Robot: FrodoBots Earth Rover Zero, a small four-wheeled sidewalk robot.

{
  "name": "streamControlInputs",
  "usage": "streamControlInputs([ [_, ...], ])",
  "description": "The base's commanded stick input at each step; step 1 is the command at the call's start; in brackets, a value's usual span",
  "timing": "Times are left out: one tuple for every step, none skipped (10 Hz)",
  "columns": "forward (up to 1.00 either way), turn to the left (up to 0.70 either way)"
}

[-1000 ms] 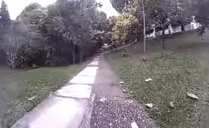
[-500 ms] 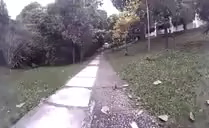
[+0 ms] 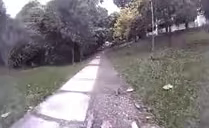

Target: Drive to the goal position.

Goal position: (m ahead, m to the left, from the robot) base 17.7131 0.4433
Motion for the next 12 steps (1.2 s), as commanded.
streamControlInputs([
  [0.7,0.01],
  [0.7,0.01],
  [0.7,0.01],
  [0.7,0.01],
  [0.7,0.01],
  [0.7,0.01],
  [0.7,0.01],
  [0.7,0.01],
  [0.7,0.01],
  [0.7,0.01],
  [0.7,0.01],
  [0.7,0.01],
])
